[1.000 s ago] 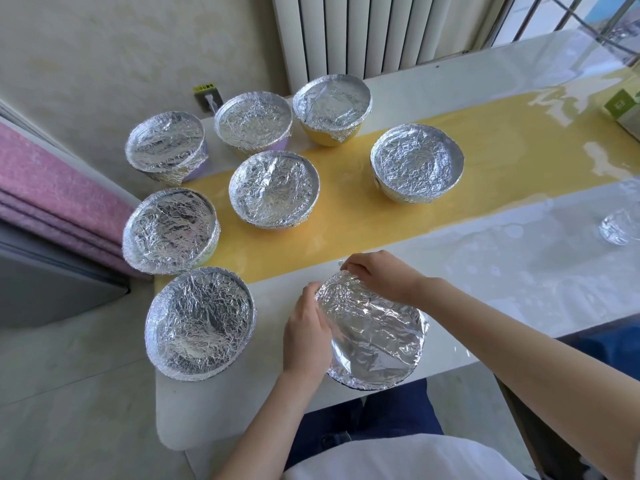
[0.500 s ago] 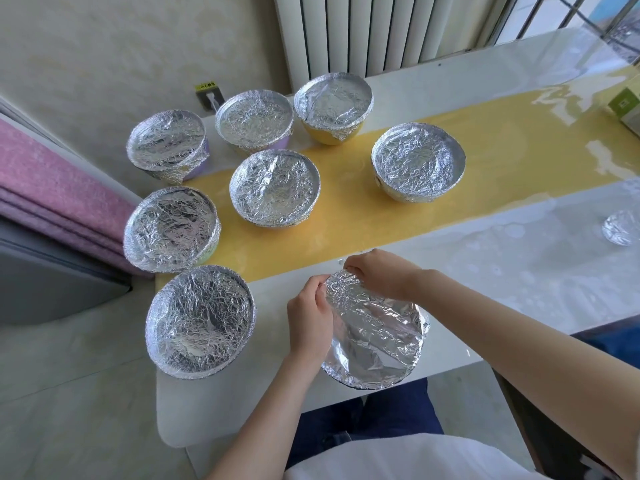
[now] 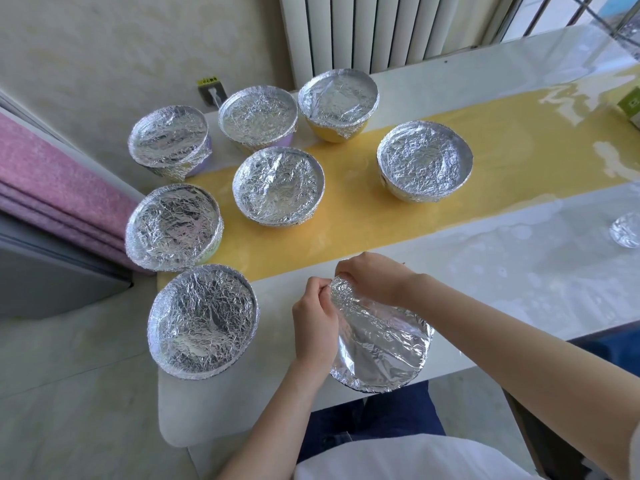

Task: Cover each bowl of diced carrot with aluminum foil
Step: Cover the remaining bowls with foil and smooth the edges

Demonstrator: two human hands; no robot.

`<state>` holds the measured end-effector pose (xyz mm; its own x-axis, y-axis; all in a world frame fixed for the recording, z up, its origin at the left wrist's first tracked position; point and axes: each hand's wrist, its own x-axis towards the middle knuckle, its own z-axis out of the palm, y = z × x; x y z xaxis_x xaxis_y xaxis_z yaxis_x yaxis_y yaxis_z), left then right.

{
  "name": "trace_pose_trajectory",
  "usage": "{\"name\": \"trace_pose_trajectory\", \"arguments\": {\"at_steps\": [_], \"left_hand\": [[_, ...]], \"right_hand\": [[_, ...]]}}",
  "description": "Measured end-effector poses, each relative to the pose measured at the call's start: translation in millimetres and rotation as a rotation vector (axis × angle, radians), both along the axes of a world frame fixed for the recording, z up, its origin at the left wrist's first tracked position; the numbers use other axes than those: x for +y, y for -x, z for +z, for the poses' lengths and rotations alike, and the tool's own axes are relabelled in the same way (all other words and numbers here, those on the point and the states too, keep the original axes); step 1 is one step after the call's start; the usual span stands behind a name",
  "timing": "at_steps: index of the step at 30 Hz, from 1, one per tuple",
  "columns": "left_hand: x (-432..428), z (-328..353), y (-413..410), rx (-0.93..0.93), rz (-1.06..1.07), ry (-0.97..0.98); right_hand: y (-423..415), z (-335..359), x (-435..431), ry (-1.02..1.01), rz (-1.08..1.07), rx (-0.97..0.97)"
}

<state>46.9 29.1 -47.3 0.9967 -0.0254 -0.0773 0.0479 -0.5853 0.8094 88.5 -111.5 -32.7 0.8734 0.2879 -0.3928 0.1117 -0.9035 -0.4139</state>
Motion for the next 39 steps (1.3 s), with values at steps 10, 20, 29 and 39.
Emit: {"name": "trace_pose_trajectory", "arguments": {"at_steps": [10,20,29,39], "left_hand": [[-3,5,1,-0.054,0.016,-0.041],[-1,6,6,0.006,-0.007,-0.101],[-2,3,-7,0.016,-0.157,-0.035],[-3,7,-6,0.013,-0.049,-0.001]], "right_hand": [[2,6,3,-0.005,0.096,-0.022],[10,4,-1,-0.075,-0.031,-0.067],[17,-3,-19,-0.107,-0.157,-0.022],[14,1,-18,-0.101,-0.126,0.087]]}}
